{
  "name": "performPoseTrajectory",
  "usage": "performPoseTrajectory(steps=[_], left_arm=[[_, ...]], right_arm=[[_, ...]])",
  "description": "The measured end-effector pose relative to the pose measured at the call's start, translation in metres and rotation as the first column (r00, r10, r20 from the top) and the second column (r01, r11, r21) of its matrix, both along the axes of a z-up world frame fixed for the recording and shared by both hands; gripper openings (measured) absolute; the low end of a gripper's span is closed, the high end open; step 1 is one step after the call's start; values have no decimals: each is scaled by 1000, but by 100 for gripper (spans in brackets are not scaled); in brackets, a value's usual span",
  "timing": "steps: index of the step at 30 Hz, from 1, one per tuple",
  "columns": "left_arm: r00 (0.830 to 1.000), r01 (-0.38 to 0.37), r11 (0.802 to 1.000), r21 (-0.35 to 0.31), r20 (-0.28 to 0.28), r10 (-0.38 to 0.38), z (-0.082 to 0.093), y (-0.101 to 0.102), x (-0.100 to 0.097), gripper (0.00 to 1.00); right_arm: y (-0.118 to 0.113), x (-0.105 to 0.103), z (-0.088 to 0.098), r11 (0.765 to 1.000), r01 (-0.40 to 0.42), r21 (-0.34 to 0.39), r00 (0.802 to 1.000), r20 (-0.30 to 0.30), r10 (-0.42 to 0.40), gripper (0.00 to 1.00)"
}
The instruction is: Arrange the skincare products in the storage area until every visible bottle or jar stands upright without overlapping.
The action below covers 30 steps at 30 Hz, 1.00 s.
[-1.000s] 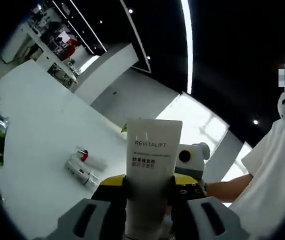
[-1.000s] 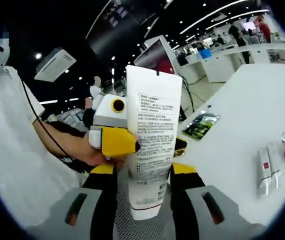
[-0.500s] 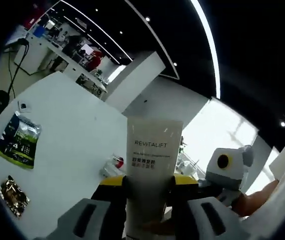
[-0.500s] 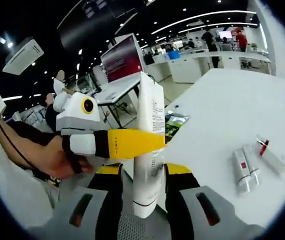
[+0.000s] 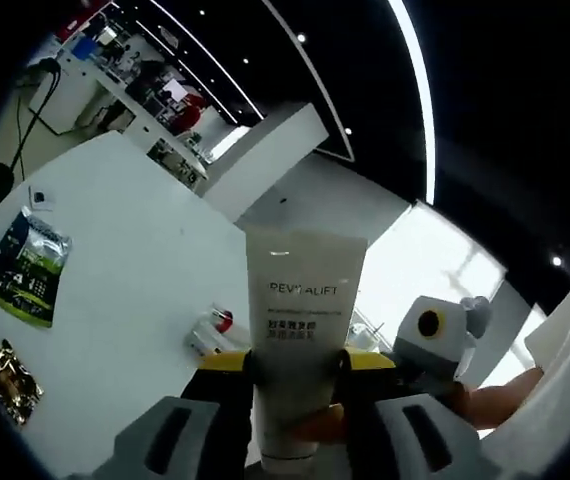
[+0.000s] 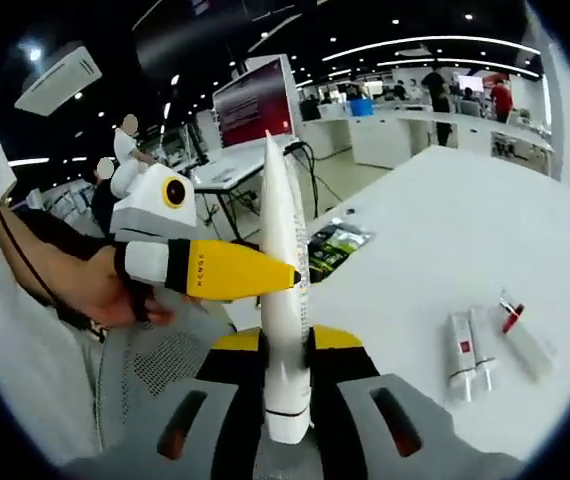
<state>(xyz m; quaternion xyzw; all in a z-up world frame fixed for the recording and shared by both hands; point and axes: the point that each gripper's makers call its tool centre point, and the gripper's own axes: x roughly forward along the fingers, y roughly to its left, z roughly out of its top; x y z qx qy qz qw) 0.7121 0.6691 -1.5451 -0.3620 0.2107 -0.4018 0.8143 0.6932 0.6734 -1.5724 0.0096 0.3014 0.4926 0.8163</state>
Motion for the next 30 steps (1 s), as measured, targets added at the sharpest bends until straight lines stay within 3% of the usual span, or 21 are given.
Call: performPoseTrajectory(steps=[3,4,7,11,16,18,20,22,23,30], left_arm=[[998,33,999,-9,54,-33,7,-5,-5,33],[997,42,999,-15,68,-41,10,-6,-6,33],[991,86,994,-74,109,-77,24,-11,-14,30],[982,152,979,-133,128,-135,34,-16,-23,27],[976,200,970,-140,118,-184,33,-24,-29,33],[967,238,957,-165,135,-217,38,-27,-36,32],[954,291,934,-207,129,-269,43,-30,-44,28],[949,313,921,-232,119,-292,45,-31,-47,24],[940,340,901,-269,97,-326,47,-31,-51,23],[942,335,910,-244,88,-324,49,-35,-43,20]], right_arm=[[-5,-3,7,998,-10,62,1000,-20,11,12],[-5,-6,13,992,-14,123,998,-52,20,12],[-11,-13,26,962,-26,271,989,-133,65,11],[-17,-27,37,930,-89,355,976,-154,153,11],[-15,-40,43,908,-125,400,963,-172,209,11],[-12,-49,47,884,-138,447,948,-200,249,12],[-9,-58,51,861,-154,485,933,-217,288,12],[-8,-58,50,864,-154,479,934,-215,285,12],[-7,-59,50,863,-158,480,932,-217,291,12],[-10,-56,56,841,-137,524,915,-259,310,15]])
